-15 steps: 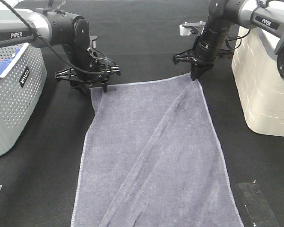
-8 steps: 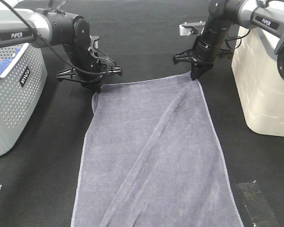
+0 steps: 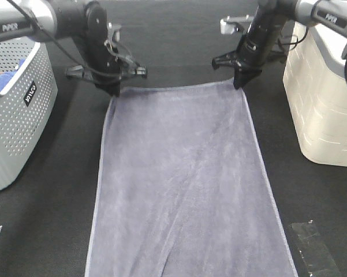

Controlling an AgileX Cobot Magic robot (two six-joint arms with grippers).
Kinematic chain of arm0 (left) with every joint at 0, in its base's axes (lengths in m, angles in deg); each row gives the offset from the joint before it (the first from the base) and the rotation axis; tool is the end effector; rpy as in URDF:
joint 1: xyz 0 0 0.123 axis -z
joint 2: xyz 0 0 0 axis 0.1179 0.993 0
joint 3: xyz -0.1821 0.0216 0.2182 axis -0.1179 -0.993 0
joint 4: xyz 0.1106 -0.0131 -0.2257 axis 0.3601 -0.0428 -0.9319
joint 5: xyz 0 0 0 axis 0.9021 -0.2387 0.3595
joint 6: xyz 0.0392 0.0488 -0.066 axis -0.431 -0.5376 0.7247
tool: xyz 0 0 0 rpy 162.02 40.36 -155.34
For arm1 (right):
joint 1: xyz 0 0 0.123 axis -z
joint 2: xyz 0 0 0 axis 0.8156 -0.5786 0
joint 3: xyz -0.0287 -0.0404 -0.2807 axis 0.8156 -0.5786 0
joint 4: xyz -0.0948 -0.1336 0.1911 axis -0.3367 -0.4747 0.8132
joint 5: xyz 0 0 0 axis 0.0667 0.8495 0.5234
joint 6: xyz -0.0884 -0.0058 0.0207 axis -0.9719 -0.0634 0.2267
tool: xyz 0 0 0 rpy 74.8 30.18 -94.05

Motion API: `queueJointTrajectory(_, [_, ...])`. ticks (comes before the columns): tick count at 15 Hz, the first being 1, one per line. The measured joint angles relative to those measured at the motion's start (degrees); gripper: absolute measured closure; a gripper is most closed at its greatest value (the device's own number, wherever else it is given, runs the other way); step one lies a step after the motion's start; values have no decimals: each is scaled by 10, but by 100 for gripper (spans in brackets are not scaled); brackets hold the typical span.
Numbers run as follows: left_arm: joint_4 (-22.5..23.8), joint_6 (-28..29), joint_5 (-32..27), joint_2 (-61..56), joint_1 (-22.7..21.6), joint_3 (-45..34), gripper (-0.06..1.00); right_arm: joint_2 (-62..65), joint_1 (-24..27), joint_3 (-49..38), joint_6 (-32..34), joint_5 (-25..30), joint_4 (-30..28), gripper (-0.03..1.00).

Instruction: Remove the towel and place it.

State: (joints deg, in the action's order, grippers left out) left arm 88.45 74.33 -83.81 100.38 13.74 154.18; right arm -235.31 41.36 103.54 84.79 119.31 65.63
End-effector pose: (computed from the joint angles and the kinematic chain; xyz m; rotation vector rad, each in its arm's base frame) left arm 0.5058 -0.1817 0.1402 0.0123 2.6611 -0.1237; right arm 0.5292 0.1273 0.1524 -0.3993 2.7360 0.0801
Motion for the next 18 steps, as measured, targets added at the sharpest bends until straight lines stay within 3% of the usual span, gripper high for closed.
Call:
queueJointTrajectory(4, [56, -1, 6, -4, 0, 52, 94, 2, 0, 41, 0, -7, 0, 97])
queueJointTrajectory(6, [78, -2, 44, -6, 0, 54, 94, 2, 0, 49, 2, -34, -3, 97])
queueJointTrajectory(16, [155, -2, 288, 25, -25, 54, 94, 2, 0, 49, 2, -225, -52, 97])
queueJointTrajectory(18, [194, -2, 358, 49, -25, 54, 94, -5, 0, 49, 2, -265, -58, 97])
